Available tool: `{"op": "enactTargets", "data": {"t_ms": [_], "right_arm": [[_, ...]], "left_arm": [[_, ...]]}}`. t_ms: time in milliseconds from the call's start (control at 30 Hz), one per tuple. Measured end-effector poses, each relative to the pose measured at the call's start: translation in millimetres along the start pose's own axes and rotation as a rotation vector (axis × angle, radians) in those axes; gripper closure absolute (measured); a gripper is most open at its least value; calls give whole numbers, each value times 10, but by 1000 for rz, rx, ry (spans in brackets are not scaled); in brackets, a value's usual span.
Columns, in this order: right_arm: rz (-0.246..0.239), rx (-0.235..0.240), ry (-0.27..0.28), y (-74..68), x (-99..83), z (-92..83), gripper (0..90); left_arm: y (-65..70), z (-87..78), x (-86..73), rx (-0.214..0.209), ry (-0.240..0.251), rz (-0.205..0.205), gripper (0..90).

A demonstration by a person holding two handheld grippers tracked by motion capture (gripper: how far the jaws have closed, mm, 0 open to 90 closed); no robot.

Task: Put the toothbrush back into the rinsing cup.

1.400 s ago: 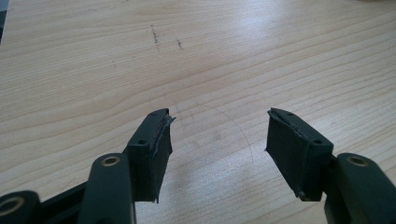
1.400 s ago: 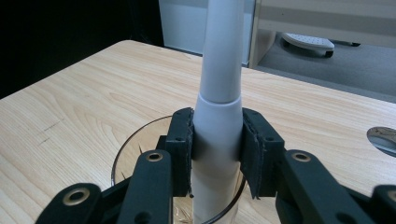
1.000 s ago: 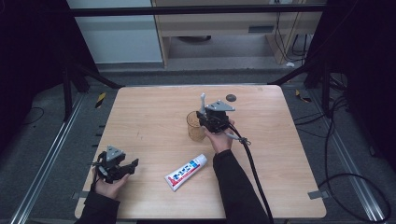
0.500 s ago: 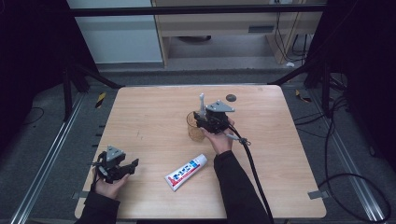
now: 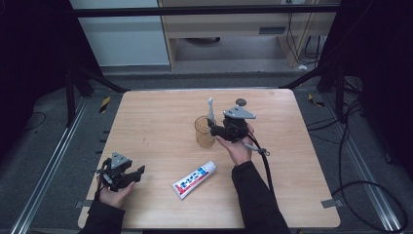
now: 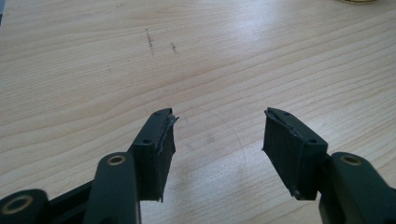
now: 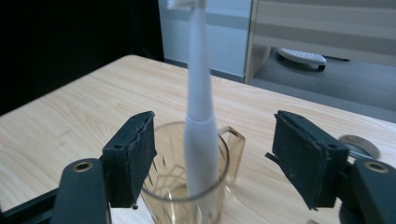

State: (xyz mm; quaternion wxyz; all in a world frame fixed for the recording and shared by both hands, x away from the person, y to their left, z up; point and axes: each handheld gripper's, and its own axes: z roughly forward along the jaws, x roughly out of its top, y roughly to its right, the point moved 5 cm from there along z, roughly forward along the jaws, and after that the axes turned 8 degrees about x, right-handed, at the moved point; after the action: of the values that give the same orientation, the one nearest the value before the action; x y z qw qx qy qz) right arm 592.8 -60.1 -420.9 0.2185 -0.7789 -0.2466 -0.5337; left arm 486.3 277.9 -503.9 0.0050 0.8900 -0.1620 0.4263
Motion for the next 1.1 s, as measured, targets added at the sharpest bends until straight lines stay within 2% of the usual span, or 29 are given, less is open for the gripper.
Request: {"op": "enactTargets", "data": {"t_ms": [167,433,667,833,1100], "right_arm": [[4,4,-4,39,-12,-192,287],[0,-19,-31,161,-123,-474,293],[30,-14,-67,294,-267,-689,303],[18,-14,-98,355,-385,-849,310],[-8,-37,-140,456,-547,-1069,326]], "left_arm": [[27,-3,8,-14,1,3,455],[88,-16,23,-41,-1,13,505],[151,-25,37,-67,-2,27,567],[217,-32,49,-78,-6,47,607],[356,-47,78,-128,-9,60,682]]}}
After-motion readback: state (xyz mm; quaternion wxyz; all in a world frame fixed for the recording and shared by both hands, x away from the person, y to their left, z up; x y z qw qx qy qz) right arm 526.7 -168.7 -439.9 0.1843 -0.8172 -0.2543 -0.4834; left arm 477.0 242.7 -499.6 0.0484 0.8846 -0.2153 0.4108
